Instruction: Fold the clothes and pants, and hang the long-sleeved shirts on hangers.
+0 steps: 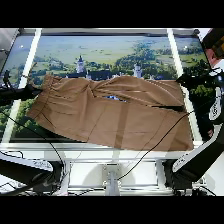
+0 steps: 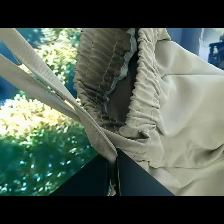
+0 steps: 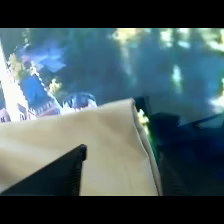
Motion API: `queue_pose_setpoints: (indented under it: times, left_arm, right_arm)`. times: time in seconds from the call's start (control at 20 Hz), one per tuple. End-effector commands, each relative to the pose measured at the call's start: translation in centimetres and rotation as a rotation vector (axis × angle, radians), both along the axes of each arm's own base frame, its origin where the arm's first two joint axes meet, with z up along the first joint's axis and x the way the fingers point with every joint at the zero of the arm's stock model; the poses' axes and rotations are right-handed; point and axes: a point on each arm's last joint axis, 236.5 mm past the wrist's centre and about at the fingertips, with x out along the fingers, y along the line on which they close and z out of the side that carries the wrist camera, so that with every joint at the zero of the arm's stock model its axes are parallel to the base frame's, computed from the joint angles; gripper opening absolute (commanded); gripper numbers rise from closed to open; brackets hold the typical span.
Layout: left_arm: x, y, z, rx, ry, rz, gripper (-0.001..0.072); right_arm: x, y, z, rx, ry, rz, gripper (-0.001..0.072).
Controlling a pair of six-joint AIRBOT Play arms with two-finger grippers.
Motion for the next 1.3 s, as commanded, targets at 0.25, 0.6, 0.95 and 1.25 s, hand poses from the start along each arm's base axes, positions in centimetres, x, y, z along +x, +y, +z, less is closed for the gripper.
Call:
queue_pose_setpoints:
  times: [0.25,0.6,0.95,1.25]
  left_arm:
    - [0.1,0.0,-0.1,0.007,0.000,0.001,0.0036]
    - [1.6,0.1,1.4,-0.046,-0.056,0.060,0.0035]
    - [4.3,4.8,8.3,0.126,-0.242,0.243,0.0034]
    - [3.7,6.5,9.8,0.201,-0.242,0.297,0.0034]
  right_arm:
    - [-0.5,3.6,-1.1,-0.044,0.039,0.211,0.0022]
    - [5.2,-0.7,11.2,-0.281,-0.302,0.086,0.0015]
    - [6.0,-1.7,27.7,-0.604,-0.656,0.157,0.0014]
    - [1.6,2.4,26.0,-0.530,-0.504,0.384,0.0014]
